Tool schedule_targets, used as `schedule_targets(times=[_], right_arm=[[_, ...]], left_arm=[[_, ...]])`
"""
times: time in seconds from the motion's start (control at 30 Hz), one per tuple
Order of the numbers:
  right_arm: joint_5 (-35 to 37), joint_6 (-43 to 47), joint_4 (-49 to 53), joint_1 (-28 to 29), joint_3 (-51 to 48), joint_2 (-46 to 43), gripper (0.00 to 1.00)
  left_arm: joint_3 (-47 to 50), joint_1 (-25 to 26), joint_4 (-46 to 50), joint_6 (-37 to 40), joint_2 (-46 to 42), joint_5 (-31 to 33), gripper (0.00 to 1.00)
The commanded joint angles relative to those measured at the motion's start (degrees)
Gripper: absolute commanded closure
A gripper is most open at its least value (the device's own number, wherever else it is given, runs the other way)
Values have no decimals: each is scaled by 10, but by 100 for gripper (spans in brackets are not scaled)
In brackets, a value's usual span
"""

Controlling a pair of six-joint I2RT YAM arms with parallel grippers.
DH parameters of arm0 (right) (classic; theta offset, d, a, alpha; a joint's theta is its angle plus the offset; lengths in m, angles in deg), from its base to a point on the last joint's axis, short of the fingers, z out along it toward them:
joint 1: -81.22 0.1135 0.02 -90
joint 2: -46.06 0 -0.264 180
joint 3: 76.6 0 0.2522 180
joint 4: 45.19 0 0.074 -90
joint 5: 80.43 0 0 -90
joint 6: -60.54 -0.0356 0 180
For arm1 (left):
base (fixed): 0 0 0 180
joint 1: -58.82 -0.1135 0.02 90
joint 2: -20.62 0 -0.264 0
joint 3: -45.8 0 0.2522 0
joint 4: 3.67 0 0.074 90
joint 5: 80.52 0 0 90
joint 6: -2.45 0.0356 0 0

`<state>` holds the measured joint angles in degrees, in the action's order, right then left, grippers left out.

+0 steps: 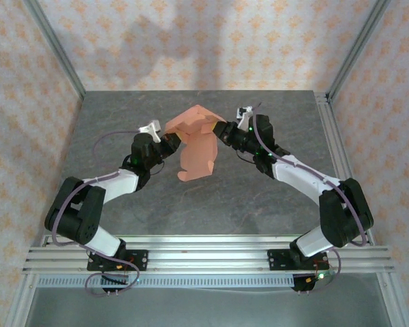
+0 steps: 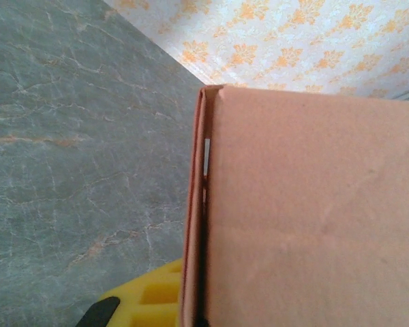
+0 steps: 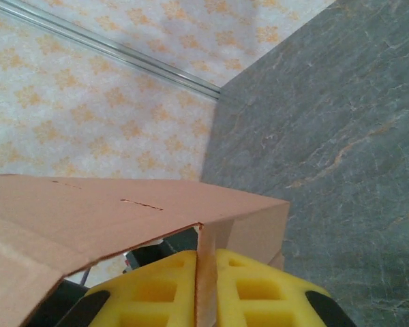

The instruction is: Fold the paper box

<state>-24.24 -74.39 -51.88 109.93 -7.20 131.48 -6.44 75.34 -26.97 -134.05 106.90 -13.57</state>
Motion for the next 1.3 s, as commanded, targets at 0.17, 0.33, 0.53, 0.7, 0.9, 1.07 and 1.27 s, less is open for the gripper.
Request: schedule_targets(times=[0.17, 0.33, 0.53, 0.7, 0.9, 1.07, 1.27], right_arm=[[27, 80, 150, 2, 65, -14, 100], [40, 83, 171, 5, 70, -23, 98], [29, 91, 177, 8, 74, -23, 100], [48, 119, 212, 13, 88, -18, 100], [75, 139, 216, 14, 101, -8, 46], [140, 166, 235, 14, 90, -36, 31], [177, 205, 280, 15, 96, -87, 27]], left_arm=[[-17, 3, 46, 27, -46, 38, 100], [-15, 4, 80, 59, -65, 76, 100], [-13, 4, 92, 74, -67, 87, 100], [-8, 4, 98, 72, -75, 93, 100], [-11, 4, 115, 102, -75, 118, 100], [-1, 4, 122, 94, -69, 172, 100], [5, -3, 141, 82, -63, 226, 100]])
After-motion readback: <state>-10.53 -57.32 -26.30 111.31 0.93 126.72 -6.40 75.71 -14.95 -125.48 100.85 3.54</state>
